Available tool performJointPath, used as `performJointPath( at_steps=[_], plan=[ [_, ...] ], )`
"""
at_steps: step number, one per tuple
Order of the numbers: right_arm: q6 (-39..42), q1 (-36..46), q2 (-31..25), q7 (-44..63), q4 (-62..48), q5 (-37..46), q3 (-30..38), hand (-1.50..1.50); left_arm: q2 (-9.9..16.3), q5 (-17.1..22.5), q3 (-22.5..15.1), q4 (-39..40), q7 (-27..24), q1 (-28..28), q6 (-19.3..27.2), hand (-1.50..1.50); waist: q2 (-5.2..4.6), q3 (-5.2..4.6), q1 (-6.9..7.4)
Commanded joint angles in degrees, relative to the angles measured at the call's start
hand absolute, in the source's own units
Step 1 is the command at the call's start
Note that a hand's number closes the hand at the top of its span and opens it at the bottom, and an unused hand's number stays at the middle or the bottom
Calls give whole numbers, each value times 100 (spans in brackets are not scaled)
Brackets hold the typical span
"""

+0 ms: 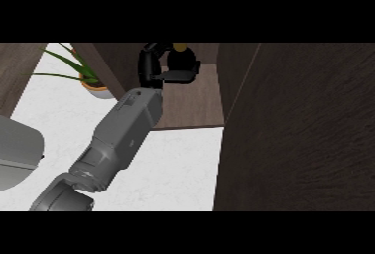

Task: Pick up the wine, place it into the cabinet and close the cabinet

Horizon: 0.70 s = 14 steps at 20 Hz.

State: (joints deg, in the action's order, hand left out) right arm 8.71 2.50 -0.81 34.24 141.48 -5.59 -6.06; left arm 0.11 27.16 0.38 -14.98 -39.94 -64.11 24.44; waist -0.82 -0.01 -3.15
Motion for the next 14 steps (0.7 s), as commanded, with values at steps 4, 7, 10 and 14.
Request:
performJointPath(
  at_steps=[4,7,10,14],
  plan=[
    [-100,-193,78,149,424,-135,-237,-150,107,143,314,386,-277,128,-547,150,-16,-3,12],
    [91,-394,69,-28,343,-141,-333,-150,-11,254,361,546,-360,-36,-276,150,-30,-1,-97],
    [-74,70,44,122,292,-159,-88,-150,135,200,453,642,-294,-141,-391,150,-57,-5,-66],
    [11,88,-5,107,243,-154,-154,-150,33,44,373,838,-205,-321,-57,150,-53,-2,-79]
  ],
)
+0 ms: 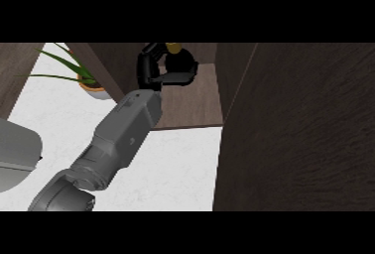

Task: Pick up the wine, place it into the cabinet and close the cabinet

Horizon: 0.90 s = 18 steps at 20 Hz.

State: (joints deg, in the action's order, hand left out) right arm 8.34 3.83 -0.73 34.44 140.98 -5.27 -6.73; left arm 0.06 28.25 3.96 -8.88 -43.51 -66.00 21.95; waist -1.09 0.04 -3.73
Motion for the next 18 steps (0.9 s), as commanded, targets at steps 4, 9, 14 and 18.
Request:
performJointPath(
  at_steps=[4,9,14,18],
  plan=[
    [21,95,-82,193,283,-379,205,-150,87,-117,29,344,28,-29,310,-150,-46,-8,-53],
    [-40,-260,69,-35,351,-149,-67,-150,189,-271,-58,431,-89,193,248,-150,-37,-7,-53],
    [-100,66,71,37,98,-90,-63,-150,-4,-430,-166,507,-174,169,614,-150,-51,-12,-40],
    [30,-28,23,-38,182,-16,-113,-150,113,-505,-197,556,-45,164,603,-150,-61,-12,-77]
  ],
)
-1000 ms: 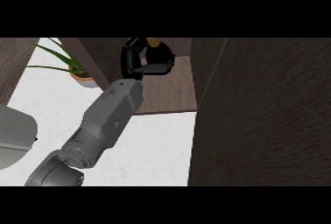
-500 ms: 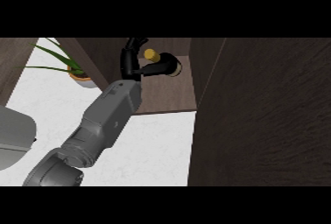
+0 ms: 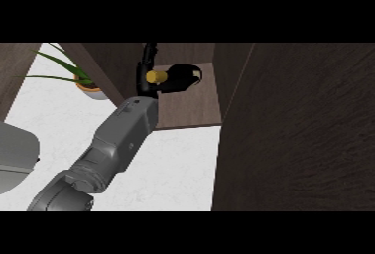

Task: Pick up the wine, place it into the cabinet and close the cabinet

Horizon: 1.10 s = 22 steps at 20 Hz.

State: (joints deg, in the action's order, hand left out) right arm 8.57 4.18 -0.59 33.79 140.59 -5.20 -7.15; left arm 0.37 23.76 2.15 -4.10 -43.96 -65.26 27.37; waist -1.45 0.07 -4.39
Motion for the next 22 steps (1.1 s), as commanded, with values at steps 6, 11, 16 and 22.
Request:
performJointPath(
  at_steps=[6,11,16,22],
  plan=[
    [36,38,-71,114,160,-160,77,-150,42,65,166,-62,-385,407,-64,-150,-23,-15,23],
    [-105,25,56,87,66,-111,-105,-150,73,46,194,-74,-349,327,-238,-150,-28,-17,12],
    [-89,268,-40,227,109,-133,45,-150,-10,-51,150,-122,-536,382,-450,-150,-23,-20,37],
    [22,-115,17,-46,134,-274,-2,-150,-37,-68,127,-130,-490,350,-746,-150,17,-12,47]
  ],
)
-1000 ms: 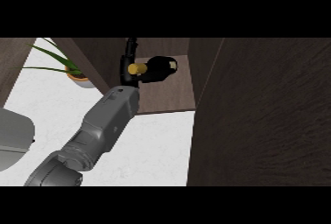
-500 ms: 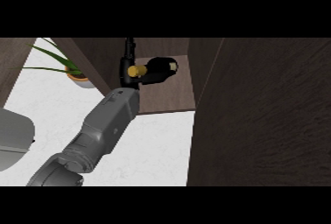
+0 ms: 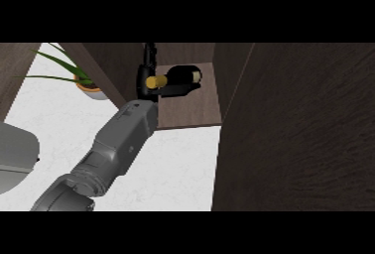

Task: Pick up the wine, place it into the cabinet and close the cabinet

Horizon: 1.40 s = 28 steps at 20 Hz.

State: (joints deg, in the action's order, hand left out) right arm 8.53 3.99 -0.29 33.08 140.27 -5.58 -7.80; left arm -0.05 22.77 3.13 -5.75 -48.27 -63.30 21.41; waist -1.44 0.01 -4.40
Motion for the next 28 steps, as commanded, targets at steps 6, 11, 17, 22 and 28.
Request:
performJointPath(
  at_steps=[6,11,17,22,28],
  plan=[
    [-178,166,8,418,307,-66,-88,-150,5,87,-31,20,-11,151,-522,-150,42,-10,56],
    [-334,139,27,441,290,2,-227,-150,4,317,49,-5,-285,471,-836,-150,48,-12,47],
    [-265,100,7,415,334,-141,-64,-150,4,586,-184,-151,-282,556,-937,-150,104,-6,145],
    [-270,194,-18,459,338,-84,-149,-150,4,1024,-640,-383,-281,820,-833,-150,130,-6,48],
    [-163,111,-119,293,229,-80,-12,-150,5,1616,-1581,-1321,-37,1361,-644,-150,145,-2,154]
  ],
)
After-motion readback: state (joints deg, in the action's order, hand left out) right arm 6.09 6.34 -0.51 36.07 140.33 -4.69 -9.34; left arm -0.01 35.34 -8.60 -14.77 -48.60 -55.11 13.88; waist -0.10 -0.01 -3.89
